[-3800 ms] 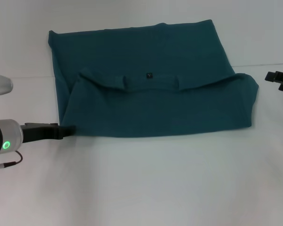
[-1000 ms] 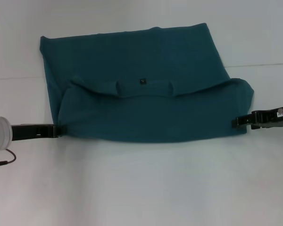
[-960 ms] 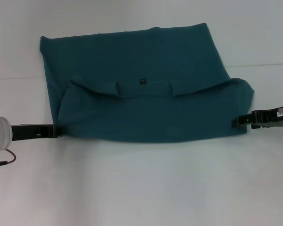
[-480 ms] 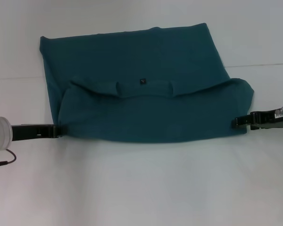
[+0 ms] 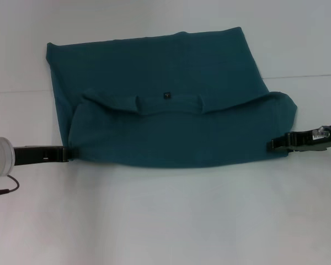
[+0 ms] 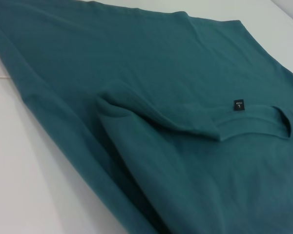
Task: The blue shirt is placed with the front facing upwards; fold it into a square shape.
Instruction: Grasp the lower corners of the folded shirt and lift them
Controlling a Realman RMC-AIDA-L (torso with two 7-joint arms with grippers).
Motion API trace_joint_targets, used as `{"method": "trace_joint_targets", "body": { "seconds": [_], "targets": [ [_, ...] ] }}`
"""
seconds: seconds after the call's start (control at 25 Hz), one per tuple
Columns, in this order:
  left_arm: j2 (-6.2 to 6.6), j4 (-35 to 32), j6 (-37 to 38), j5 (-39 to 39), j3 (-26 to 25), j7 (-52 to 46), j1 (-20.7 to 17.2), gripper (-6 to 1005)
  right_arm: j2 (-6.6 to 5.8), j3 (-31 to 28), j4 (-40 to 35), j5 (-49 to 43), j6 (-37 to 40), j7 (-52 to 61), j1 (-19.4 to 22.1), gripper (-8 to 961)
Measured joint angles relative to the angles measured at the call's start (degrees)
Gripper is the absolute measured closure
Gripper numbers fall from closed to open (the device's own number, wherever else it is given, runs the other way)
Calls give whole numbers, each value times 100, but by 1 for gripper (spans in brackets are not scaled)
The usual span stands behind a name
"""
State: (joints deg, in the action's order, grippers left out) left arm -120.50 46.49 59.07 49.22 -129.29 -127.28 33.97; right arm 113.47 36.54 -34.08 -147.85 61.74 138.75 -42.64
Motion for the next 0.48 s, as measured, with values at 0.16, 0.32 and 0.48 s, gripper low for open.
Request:
{"method": "trace_joint_targets", "body": {
  "seconds": [0.16, 0.32, 0.48],
  "targets": [
    [1, 0, 0, 0, 0, 9, -2, 925, 9, 116, 42, -3, -95, -1, -14, 366],
    [1, 0, 0, 0, 0, 11, -4, 926, 19, 265, 59, 2, -179, -44, -23, 580],
    [9, 9, 0, 0, 0, 11, -4, 926, 59, 463, 35, 7, -292, -63, -25, 756]
  ]
}}
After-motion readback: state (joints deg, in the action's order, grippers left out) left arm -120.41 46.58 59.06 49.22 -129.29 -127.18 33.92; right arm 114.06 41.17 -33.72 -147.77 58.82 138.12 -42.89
